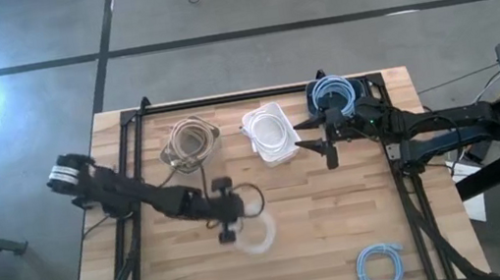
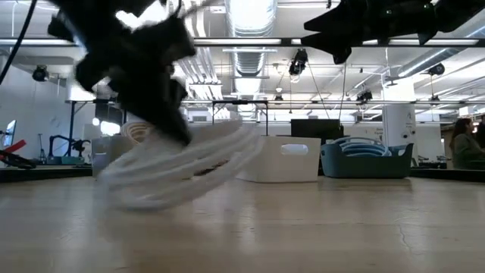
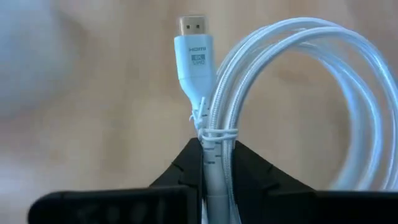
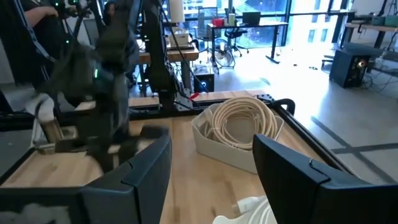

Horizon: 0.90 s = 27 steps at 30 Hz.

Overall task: Sort HDMI cables
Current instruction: Put the white hdmi cable into the white bin

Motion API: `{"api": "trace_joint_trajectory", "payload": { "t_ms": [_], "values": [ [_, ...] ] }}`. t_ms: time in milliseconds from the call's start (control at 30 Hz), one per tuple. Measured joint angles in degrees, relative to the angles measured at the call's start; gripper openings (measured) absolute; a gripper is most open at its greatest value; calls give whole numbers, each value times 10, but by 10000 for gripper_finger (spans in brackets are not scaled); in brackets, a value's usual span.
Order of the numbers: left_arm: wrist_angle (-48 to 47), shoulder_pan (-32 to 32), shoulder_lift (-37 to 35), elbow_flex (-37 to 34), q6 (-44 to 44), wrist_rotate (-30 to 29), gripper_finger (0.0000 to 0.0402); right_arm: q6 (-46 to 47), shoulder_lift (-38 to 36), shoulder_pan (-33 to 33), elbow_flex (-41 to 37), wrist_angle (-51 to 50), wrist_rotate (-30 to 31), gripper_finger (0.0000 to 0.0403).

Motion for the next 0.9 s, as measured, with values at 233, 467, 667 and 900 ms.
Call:
{"api": "trace_joint_trajectory", "payload": {
  "t_ms": [233, 467, 667, 900],
  "values": [
    [-8, 86, -54, 60, 80, -166, 69, 34, 0, 0, 0, 0, 0, 221],
    [-5, 219, -29, 154, 88, -178, 56, 57, 0, 0, -2, -1, 0, 221],
    [-16, 292, 46, 206, 56, -174, 67, 58, 0, 0, -3, -25, 0, 221],
    [-100, 305, 116, 270, -18, -169, 70, 60, 0, 0, -3, -50, 0, 221]
  ]
}}
